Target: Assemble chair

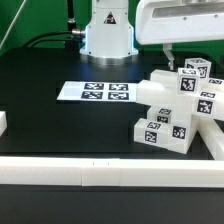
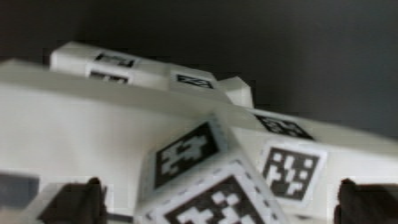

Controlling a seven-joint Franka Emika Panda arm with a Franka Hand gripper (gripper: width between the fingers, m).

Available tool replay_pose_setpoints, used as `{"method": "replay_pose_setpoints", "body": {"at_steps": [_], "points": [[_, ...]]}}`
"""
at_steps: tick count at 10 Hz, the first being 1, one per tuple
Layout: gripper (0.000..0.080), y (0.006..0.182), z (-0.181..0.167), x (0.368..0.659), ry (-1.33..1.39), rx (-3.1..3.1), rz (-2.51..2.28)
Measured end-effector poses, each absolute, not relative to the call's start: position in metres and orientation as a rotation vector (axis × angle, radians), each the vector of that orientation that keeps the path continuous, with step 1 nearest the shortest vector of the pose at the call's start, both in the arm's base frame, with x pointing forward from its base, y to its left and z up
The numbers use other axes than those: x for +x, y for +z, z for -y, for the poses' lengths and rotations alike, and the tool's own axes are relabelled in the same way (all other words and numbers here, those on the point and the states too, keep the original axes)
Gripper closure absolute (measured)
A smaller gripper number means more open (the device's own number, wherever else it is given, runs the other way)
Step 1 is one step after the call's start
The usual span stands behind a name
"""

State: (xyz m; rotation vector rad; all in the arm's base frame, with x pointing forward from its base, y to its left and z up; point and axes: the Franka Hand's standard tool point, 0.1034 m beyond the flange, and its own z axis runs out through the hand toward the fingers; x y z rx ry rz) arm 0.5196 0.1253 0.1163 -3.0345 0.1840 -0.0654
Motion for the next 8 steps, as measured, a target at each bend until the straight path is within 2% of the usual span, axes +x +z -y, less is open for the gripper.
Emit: {"method": "replay_pose_setpoints", "body": {"at_steps": [3, 5, 6, 7, 8], "points": [[0.015, 0.1161, -0.1222, 0.5202, -0.094, -3.068, 0.375], [0.0178, 0.1156, -0.1204, 0.5202, -0.099, -3.056, 0.481], [0.0381, 0.1155, -0.1205, 0.5201, -0.098, -3.056, 0.473], [0.0381, 0.1155, -0.1206, 0.5201, -0.098, -3.057, 0.461], [0.0516, 0.1156, -0.1206, 0.5202, -0.097, -3.06, 0.439]]}}
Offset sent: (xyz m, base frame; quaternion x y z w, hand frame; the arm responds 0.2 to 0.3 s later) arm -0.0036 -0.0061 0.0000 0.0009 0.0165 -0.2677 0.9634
